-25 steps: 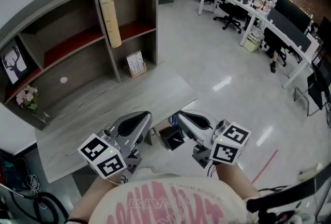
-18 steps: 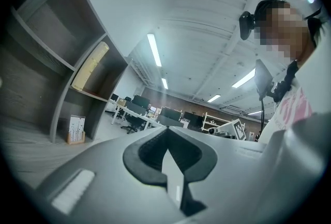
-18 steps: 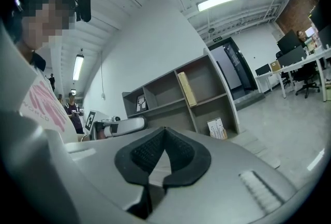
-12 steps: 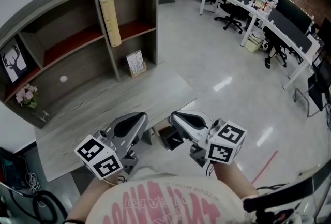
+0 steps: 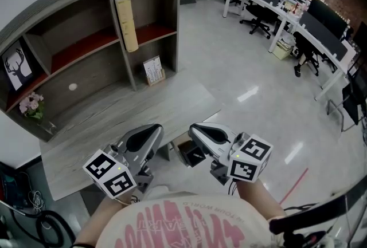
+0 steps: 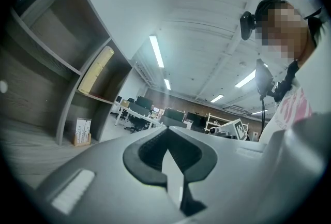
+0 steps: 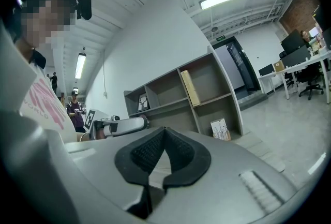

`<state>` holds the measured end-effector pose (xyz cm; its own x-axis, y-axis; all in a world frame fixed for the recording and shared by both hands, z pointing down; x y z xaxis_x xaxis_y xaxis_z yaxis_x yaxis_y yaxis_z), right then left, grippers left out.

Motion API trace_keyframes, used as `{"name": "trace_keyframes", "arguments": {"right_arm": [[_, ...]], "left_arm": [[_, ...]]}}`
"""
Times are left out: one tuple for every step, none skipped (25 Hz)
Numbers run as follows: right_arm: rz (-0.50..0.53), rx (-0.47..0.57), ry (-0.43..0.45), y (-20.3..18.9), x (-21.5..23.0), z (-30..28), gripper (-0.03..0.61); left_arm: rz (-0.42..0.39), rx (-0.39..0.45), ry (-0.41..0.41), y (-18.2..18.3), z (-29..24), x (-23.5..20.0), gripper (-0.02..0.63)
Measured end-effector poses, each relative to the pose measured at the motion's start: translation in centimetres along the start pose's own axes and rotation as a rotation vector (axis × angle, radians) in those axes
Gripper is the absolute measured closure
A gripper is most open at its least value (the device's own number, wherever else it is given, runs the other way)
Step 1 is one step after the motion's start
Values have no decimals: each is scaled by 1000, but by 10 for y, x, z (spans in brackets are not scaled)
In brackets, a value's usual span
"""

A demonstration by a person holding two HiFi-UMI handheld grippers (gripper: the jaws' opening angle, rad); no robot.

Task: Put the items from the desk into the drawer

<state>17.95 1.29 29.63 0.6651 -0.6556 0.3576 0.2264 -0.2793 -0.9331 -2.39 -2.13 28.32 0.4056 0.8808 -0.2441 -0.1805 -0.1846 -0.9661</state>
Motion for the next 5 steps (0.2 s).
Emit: {"name": "trace_keyframes", "arguments": {"right_arm": [[-1, 1, 0, 0, 1, 0, 575], [-2, 1, 0, 0, 1, 0, 575], [-3, 1, -1, 0, 2, 0, 575], [-4, 2, -3, 1, 3, 0, 575], [-5, 2, -4, 1, 3, 0, 575]], "left_arm": [[-1, 2, 2, 0, 0, 0, 594], [-3, 5, 3, 1, -1, 0, 594], [-5, 7, 3, 1, -1, 0, 594], [-8, 10, 5, 1, -1, 0, 594], [-12, 13, 6, 1, -2, 1, 594]]}}
Point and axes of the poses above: the fingertips, and each gripper's own axes: z backward along the fingers, x to its right, y out of its top, the point moved 8 cm from there along z, backward along the fingers, and after that the axes turned 4 degrees about -z, right-handed, at the moved point
